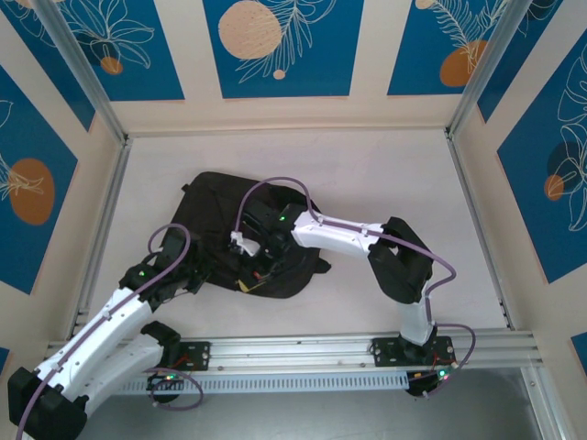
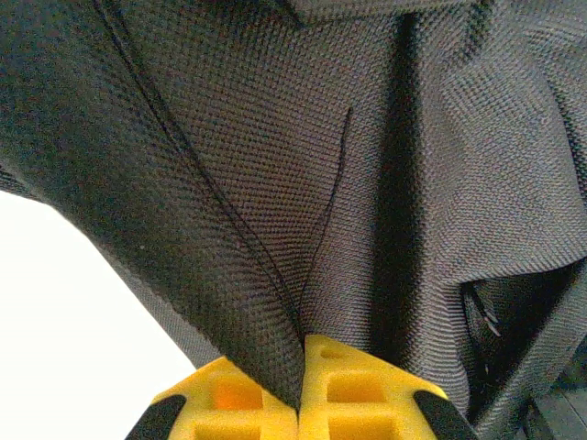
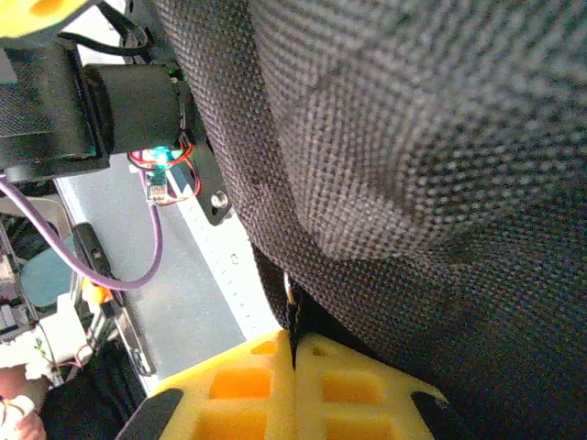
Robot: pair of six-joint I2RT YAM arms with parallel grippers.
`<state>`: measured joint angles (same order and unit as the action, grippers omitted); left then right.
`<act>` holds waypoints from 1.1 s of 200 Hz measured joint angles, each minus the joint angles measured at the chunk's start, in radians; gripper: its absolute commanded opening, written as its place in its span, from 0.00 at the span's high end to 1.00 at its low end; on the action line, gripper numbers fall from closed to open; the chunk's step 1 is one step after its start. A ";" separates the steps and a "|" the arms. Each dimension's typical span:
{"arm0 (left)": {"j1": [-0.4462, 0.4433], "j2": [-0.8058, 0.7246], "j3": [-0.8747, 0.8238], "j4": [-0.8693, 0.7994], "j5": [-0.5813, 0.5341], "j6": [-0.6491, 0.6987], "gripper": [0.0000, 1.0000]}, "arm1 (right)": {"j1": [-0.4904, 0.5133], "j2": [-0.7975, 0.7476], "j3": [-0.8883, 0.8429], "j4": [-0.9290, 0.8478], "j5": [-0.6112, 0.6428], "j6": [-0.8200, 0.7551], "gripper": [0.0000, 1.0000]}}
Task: Pack books, pencil case, and school supplies into a backpack
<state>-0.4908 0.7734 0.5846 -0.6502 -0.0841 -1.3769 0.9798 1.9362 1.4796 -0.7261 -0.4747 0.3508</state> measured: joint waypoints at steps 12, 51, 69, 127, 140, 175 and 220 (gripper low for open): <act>0.000 0.000 0.000 0.000 -0.001 0.003 1.00 | -0.004 -0.011 -0.014 0.012 -0.002 0.000 1.00; 0.001 -0.019 0.000 -0.005 -0.012 0.033 1.00 | -0.019 -0.058 -0.058 0.042 -0.021 0.003 1.00; 0.005 -0.020 0.000 -0.009 -0.011 0.045 1.00 | -0.025 -0.071 -0.081 0.050 -0.029 0.004 1.00; 0.020 -0.019 0.002 -0.012 -0.002 0.076 1.00 | -0.051 -0.127 -0.150 0.064 -0.039 0.007 1.00; 0.024 -0.017 0.004 -0.013 0.001 0.083 1.00 | -0.060 -0.141 -0.164 0.060 -0.042 0.007 1.00; 0.037 0.006 0.021 -0.021 0.002 0.116 1.00 | -0.102 -0.210 -0.232 0.051 -0.053 0.011 1.00; 0.067 0.055 0.055 -0.035 0.013 0.175 1.00 | -0.181 -0.329 -0.342 0.021 -0.029 0.031 1.00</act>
<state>-0.4236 0.8280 0.6392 -0.6857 -0.0708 -1.2015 0.7986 1.6070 1.1374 -0.7048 -0.5041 0.3817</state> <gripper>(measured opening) 0.039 0.060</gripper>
